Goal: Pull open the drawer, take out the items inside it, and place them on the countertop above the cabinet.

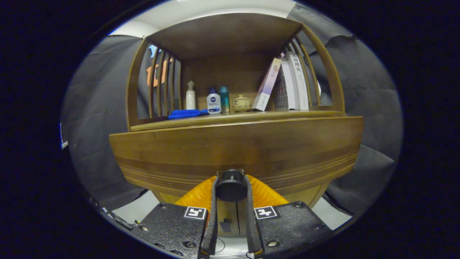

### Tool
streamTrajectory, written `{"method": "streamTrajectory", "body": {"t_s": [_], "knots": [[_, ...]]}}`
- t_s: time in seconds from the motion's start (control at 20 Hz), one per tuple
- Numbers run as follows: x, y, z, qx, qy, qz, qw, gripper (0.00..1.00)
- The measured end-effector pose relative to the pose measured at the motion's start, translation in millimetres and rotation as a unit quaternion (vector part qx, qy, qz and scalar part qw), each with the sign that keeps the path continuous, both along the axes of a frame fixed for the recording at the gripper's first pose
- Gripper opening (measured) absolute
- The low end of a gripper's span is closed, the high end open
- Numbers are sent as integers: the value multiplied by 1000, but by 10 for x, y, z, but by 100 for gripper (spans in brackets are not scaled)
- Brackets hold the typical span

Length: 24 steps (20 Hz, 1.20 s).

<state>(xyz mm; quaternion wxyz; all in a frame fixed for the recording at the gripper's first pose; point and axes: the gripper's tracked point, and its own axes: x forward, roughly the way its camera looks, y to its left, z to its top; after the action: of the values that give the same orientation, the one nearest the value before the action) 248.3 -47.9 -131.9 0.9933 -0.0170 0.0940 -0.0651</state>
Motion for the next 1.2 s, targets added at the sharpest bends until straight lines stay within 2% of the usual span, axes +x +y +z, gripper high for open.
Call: {"method": "streamTrajectory", "body": {"t_s": [0.4,0.65,0.95,1.2], "knots": [[-805,110,-99,11,13,3,1000,36],[-1127,220,-165,7,25,14,1000,36],[-1406,301,-228,17,27,15,999,35],[-1439,325,-244,17,45,18,999,36]]}}
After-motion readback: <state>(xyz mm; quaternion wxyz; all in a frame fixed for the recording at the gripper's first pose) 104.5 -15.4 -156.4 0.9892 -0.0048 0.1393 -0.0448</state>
